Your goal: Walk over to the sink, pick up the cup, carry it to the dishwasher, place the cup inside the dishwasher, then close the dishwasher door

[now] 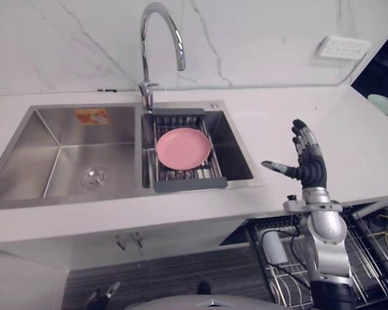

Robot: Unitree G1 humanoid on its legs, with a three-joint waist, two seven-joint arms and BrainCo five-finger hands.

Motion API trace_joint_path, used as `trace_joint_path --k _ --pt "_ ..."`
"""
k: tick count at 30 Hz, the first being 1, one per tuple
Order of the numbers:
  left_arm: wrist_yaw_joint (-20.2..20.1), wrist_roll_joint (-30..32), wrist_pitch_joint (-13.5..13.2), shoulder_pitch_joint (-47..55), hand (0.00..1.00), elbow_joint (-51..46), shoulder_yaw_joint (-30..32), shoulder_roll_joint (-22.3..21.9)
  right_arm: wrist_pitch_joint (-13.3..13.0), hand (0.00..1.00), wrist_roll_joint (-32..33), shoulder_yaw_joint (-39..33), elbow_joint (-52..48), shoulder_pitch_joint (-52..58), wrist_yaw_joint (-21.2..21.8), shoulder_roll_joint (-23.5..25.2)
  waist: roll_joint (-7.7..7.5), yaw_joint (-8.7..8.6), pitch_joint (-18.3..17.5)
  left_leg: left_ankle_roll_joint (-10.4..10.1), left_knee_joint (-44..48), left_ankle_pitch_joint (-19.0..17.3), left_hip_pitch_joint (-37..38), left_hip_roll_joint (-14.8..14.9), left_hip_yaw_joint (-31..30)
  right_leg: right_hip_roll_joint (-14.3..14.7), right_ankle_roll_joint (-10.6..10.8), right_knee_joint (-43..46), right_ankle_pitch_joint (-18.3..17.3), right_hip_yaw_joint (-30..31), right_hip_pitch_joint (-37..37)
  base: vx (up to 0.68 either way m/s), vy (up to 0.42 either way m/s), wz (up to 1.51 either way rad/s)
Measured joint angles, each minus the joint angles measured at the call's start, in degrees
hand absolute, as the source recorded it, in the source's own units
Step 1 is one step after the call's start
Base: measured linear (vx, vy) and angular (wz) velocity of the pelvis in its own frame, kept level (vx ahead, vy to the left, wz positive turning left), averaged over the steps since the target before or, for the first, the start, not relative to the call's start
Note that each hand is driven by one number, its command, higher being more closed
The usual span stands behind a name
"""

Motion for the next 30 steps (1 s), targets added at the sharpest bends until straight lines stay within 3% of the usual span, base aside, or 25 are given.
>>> trace_joint_path --k 3,6,12,16,23,30 --pt "0.19 1.91 0.94 -0.76 0.00 -0.01 2.26 0.22 -0.06 0.00 -11.39 2.76 0.00 -1.82 -0.55 -3.63 -0.29 -0.08 -0.16 0.00 -0.11 0.00 0.29 -0.13 -0.07 -0.12 0.04 -0.35 0.05 -0.08 0.57 -0.05 0.026 0.02" --pt "0.23 3.55 1.40 -0.70 0.00 0.12 3.29 0.29 -0.38 0.00 -18.27 5.02 0.03 -4.63 0.08 -6.46 -0.31 0.11 -0.15 0.19 -0.45 0.11 0.21 -0.12 -0.13 -0.11 -0.01 -0.38 -0.12 -0.21 0.77 -0.08 0.004 0.02" --pt "0.40 4.70 2.65 -0.67 0.00 0.27 4.35 0.36 -0.97 0.00 -22.64 9.46 2.01 -8.64 4.21 -10.36 -0.40 0.33 -0.28 0.32 -1.21 1.13 -0.51 -0.09 -1.09 -0.06 -0.32 -0.38 -0.55 -0.99 0.21 -0.05 -0.010 0.08" --pt "-0.05 5.99 3.03 -0.87 0.00 0.25 4.49 0.43 -2.64 0.00 -26.63 13.82 8.68 -12.50 5.38 -12.80 -0.68 0.67 -0.45 0.19 -1.91 2.02 -0.96 -0.07 -1.83 -0.01 -0.45 -0.38 -0.47 -1.75 -0.31 -0.01 -0.003 0.09" --pt "-0.31 6.77 3.17 -1.54 0.00 -0.56 4.49 0.51 -4.31 0.00 -30.86 19.16 19.91 -20.47 4.75 -14.74 -0.75 1.37 -0.52 0.19 -1.84 2.22 -1.57 -0.24 -3.46 -0.25 -0.56 -0.38 -0.20 -3.41 -0.66 0.02 0.014 0.10" --pt "-1.22 6.79 3.39 -1.71 0.00 -1.09 4.48 0.54 -5.08 0.00 -34.94 22.60 31.25 -27.41 1.06 -15.66 -0.84 2.63 -0.47 0.69 -1.85 2.66 -2.29 -1.03 -5.01 -1.11 -0.21 -0.41 0.16 -4.99 -0.57 -0.01 0.037 0.12"
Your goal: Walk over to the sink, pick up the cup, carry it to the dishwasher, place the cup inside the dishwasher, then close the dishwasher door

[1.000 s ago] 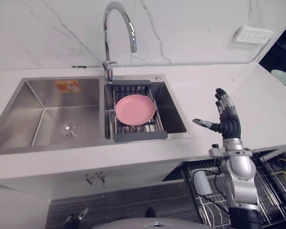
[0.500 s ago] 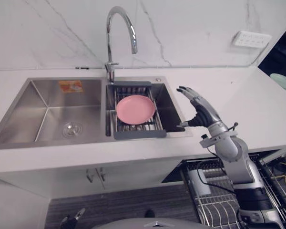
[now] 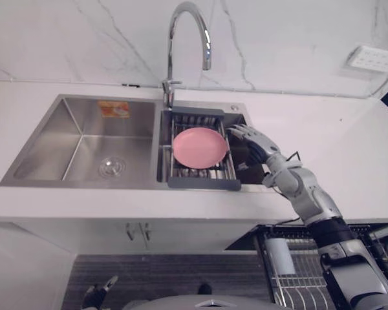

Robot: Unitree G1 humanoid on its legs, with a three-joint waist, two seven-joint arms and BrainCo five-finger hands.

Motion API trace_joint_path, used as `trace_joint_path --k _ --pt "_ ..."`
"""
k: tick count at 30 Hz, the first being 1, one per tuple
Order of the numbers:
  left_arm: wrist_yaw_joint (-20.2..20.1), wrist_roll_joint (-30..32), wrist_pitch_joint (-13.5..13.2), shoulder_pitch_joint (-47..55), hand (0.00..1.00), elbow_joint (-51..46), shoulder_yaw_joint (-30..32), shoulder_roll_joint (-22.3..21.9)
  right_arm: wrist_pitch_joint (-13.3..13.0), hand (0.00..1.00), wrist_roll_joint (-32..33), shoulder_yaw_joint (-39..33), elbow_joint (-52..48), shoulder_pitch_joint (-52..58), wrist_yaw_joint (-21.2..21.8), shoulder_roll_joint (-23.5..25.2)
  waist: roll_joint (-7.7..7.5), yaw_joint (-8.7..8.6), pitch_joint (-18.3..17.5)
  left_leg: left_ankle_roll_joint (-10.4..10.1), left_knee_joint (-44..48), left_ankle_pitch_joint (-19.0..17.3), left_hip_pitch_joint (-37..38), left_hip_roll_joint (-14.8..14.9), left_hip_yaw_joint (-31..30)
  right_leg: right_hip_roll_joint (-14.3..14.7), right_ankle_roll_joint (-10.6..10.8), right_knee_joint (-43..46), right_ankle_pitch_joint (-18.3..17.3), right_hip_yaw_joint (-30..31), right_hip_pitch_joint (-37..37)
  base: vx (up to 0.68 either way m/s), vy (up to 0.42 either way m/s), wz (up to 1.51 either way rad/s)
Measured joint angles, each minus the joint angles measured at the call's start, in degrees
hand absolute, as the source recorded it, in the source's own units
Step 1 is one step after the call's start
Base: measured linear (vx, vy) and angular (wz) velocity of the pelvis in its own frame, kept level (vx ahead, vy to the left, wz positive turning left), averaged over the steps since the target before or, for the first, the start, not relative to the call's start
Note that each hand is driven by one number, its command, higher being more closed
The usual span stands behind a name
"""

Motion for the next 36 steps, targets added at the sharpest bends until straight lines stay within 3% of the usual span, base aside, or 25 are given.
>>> trace_joint_path --k 9,18,28,36 --pt "-0.04 0.03 0.36 0.61 0.00 -0.48 0.03 0.24 -0.58 0.00 -0.29 2.24 7.33 -3.07 -1.57 0.16 -1.75 1.51 1.03 0.50 -1.42 1.83 -0.42 -0.83 -1.58 -0.90 0.06 -0.01 0.07 -1.37 -0.11 -0.04 0.028 0.10" --pt "-0.15 0.03 0.31 1.37 0.00 -2.25 0.02 0.38 -1.24 0.00 -0.46 2.58 12.59 -4.34 -1.92 0.20 -1.76 1.80 1.17 0.40 -1.99 2.74 -1.39 -0.85 -3.36 -0.99 0.02 0.00 0.00 -3.13 -0.51 0.00 0.007 0.09" --pt "-0.20 -0.03 0.13 1.83 0.00 -2.31 0.03 0.40 -1.77 0.00 -6.45 3.74 16.11 -4.34 -5.05 0.31 -2.10 3.07 1.38 0.49 -1.98 3.06 -2.28 -1.25 -4.95 -1.49 0.09 0.01 -0.03 -4.74 -0.54 0.01 0.020 0.08" --pt "-0.20 -0.09 -0.44 2.75 0.00 -2.59 0.05 0.43 -2.47 0.00 -6.92 4.29 16.38 -4.32 -5.13 0.85 -2.49 3.25 1.64 0.75 -2.39 3.82 -3.21 -1.76 -6.43 -2.00 0.30 0.01 -0.19 -6.33 -0.48 -0.01 0.024 0.10"
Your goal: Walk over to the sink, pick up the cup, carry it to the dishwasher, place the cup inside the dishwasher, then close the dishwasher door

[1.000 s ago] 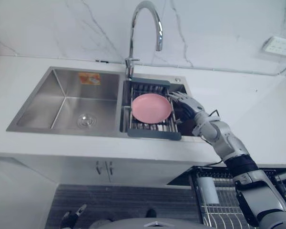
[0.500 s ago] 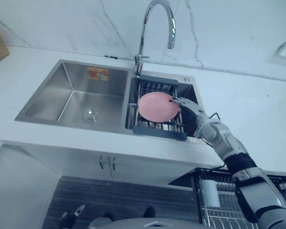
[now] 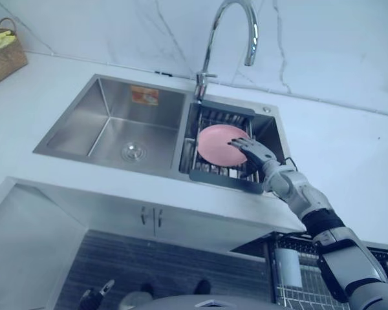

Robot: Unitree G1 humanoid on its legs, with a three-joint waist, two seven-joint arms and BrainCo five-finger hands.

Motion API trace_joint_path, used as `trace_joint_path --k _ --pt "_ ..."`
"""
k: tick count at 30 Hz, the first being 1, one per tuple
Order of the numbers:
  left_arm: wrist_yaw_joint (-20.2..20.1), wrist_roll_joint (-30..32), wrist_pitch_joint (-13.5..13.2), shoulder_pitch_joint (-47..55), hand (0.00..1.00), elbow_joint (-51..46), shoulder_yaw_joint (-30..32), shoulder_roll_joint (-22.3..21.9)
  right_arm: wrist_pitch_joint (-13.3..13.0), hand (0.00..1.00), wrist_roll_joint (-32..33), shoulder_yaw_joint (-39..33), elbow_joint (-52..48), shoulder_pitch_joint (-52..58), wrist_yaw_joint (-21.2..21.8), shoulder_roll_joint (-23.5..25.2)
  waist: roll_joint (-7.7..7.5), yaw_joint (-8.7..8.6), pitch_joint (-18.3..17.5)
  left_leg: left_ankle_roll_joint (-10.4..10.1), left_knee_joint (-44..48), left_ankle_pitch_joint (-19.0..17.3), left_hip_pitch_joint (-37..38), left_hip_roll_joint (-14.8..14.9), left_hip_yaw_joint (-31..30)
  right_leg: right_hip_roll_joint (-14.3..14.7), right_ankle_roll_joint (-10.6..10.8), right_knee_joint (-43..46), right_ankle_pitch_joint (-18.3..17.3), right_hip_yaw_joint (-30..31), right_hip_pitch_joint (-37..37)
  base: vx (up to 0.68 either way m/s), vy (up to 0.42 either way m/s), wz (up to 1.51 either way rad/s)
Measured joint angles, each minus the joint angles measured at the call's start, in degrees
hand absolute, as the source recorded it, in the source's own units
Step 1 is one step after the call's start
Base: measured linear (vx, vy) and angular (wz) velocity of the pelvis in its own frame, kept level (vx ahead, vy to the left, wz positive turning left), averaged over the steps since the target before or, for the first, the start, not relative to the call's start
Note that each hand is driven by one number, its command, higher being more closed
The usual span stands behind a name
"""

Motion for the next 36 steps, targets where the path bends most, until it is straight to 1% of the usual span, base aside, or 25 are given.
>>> trace_joint_path --k 2,10,13,20,24,30,31,32,34,36 --pt "-0.04 0.00 -0.06 0.31 0.00 -0.42 0.03 0.02 0.01 0.00 0.03 0.00 0.50 0.00 0.00 0.00 -0.08 0.49 0.04 0.01 -0.69 0.42 0.12 -0.04 -0.39 -0.02 0.03 0.00 -0.03 -0.20 -0.02 0.00 0.014 0.07" --pt "-0.39 -0.07 -0.38 0.91 0.00 -1.89 0.43 0.14 0.01 0.00 0.74 0.00 3.60 0.05 0.08 0.00 -0.38 1.07 0.17 0.08 -1.49 1.15 -0.09 -0.34 -1.46 -0.37 0.24 0.05 -0.18 -1.49 0.08 0.01 0.012 0.08" --pt "-0.74 -0.10 -0.38 1.05 0.00 -1.88 1.67 0.21 0.08 0.00 1.01 0.00 4.76 0.05 0.16 0.00 -0.58 1.11 0.28 0.12 -1.47 1.18 -0.18 -0.44 -2.01 -0.49 0.28 0.25 -0.20 -1.69 0.10 0.02 0.020 0.04" --pt "-1.09 -0.13 -0.49 1.15 0.00 -1.96 1.66 0.67 0.22 0.00 1.24 0.00 7.38 0.03 0.58 -0.01 -0.91 1.26 0.49 0.14 -1.37 1.39 -0.26 -0.54 -3.02 -0.63 0.29 0.36 -0.20 -2.91 0.24 0.03 0.018 0.09" --pt "-1.11 -0.17 -0.50 1.27 0.00 -1.97 1.64 0.72 0.37 0.00 1.20 0.00 8.91 -0.04 0.64 -0.01 -0.92 2.05 0.53 0.20 -1.26 1.43 -0.32 -0.71 -3.25 -0.79 0.29 0.35 -0.20 -2.92 0.24 0.00 0.000 0.00" --pt "-1.12 -0.18 -0.50 1.41 0.00 -1.97 1.57 0.73 0.38 0.00 1.08 0.00 9.33 -0.26 0.66 -0.04 -0.88 2.35 1.02 0.30 -0.85 1.50 -0.69 -0.85 -3.47 -0.92 0.29 0.33 -0.20 -3.01 0.28 0.00 0.004 0.01" --pt "-1.12 -0.18 -0.51 1.46 0.00 -1.97 1.51 0.73 0.51 1.00 0.97 0.00 10.40 -0.97 0.58 -0.04 -0.80 2.33 1.10 0.29 -0.64 1.49 -1.08 -0.89 -3.63 -0.94 0.29 0.30 -0.20 -3.05 0.27 -0.02 0.023 0.05" --pt "-1.12 -0.18 -0.55 1.46 0.00 -1.98 1.40 0.73 1.10 1.00 0.70 0.21 11.34 -1.99 0.55 -0.04 -0.69 2.36 1.34 0.30 -0.57 1.49 -1.07 -0.90 -3.67 -0.95 0.29 0.25 -0.20 -3.05 0.26 -0.02 0.023 0.05" --pt "-1.12 -0.18 -0.57 1.58 0.00 -1.97 1.22 0.73 1.37 1.00 -0.22 0.21 11.39 -2.58 0.16 -0.09 -0.52 2.41 1.61 0.32 -0.46 1.52 -1.04 -0.90 -3.73 -0.94 0.28 0.24 -0.20 -3.05 0.20 0.01 0.011 0.02" --pt "-1.13 -0.20 -0.62 1.81 0.00 -1.97 1.11 0.72 1.44 1.00 -2.51 0.29 11.39 -2.66 -1.61 -0.09 -0.37 2.59 1.72 0.31 -0.46 1.53 -1.06 -0.89 -3.77 -0.94 0.28 0.24 -0.20 -3.06 0.19 0.00 0.000 0.00"
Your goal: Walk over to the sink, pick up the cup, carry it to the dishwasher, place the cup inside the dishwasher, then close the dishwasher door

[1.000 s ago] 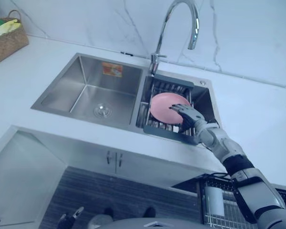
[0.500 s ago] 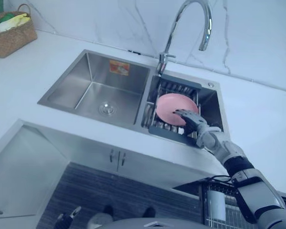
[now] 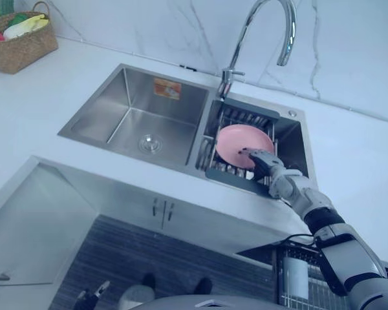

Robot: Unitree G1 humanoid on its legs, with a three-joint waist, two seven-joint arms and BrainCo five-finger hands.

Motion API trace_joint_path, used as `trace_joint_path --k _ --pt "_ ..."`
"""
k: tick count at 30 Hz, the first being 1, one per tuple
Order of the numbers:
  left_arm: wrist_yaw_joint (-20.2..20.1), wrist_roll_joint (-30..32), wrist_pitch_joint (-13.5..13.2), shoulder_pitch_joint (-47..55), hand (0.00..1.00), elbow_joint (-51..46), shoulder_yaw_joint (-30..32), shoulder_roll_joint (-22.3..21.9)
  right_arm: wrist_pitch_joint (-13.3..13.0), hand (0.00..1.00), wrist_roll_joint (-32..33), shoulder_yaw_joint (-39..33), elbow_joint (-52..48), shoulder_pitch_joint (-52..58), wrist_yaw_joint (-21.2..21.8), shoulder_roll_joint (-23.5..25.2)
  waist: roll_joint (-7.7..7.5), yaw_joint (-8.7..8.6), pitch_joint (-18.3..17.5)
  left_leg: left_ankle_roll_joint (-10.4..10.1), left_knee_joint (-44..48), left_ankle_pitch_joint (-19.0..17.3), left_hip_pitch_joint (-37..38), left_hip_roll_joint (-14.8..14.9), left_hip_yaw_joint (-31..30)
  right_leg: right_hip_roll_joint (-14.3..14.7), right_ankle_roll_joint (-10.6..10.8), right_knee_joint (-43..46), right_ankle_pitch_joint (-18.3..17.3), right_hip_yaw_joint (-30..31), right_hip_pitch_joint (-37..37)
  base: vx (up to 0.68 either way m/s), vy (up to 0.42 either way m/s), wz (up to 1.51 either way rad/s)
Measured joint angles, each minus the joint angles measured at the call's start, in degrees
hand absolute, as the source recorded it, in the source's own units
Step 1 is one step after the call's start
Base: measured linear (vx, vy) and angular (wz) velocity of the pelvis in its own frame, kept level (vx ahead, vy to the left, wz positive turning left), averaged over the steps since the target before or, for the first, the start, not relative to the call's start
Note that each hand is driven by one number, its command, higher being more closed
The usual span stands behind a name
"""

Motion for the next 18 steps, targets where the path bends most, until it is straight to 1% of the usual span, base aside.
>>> trace_joint_path --k 4,7,11,13,15,18 --pt "0.00 -0.06 -0.51 0.14 0.00 0.00 -0.02 0.01 0.19 1.00 -3.09 0.09 0.00 -0.89 -2.35 0.00 0.03 0.06 0.02 0.00 -0.01 0.00 0.00 0.00 -0.04 0.00 0.00 0.02 0.00 0.00 0.00 0.00 0.000 0.00" --pt "-0.03 -0.07 -1.13 0.14 0.00 -0.01 -0.04 0.02 1.33 1.00 -5.45 0.14 0.02 -0.92 -4.56 0.01 0.04 0.21 0.20 -0.01 -0.01 -0.01 0.00 0.00 -0.06 0.00 0.00 0.05 0.00 0.00 0.00 0.00 0.000 0.00" --pt "-0.05 -0.53 -1.49 0.14 0.00 -0.01 -0.06 0.04 1.53 1.00 -7.90 0.18 0.07 -0.92 -6.96 0.04 0.11 0.33 0.29 -0.02 -0.01 -0.02 0.00 0.00 -0.06 0.00 0.00 0.10 0.00 0.01 -0.01 0.00 0.000 0.00" --pt "-0.05 -1.01 -1.61 0.14 0.00 -0.01 -0.07 0.06 2.08 1.00 -9.13 0.31 0.07 -0.91 -8.88 0.04 0.11 0.59 0.30 -0.03 0.00 -0.03 0.00 0.01 -0.05 0.01 0.00 0.09 0.00 0.03 0.01 0.00 0.000 0.00" --pt "-0.05 -1.08 -1.62 0.19 0.00 -0.01 -0.06 0.12 3.36 1.00 -10.59 0.36 0.05 -0.91 -11.43 0.07 0.12 0.93 0.34 -0.03 0.01 -0.03 0.00 0.01 -0.03 0.01 0.00 0.08 0.00 0.05 0.00 0.00 0.000 0.00" --pt "-0.05 -1.10 -1.89 0.37 0.00 -0.01 -0.06 0.21 4.32 1.00 -10.65 0.36 -0.19 -0.90 -14.65 0.07 0.12 0.95 0.34 -0.04 0.02 -0.04 0.00 0.03 0.07 0.01 0.00 0.07 0.00 0.13 -0.02 0.00 0.000 0.00"
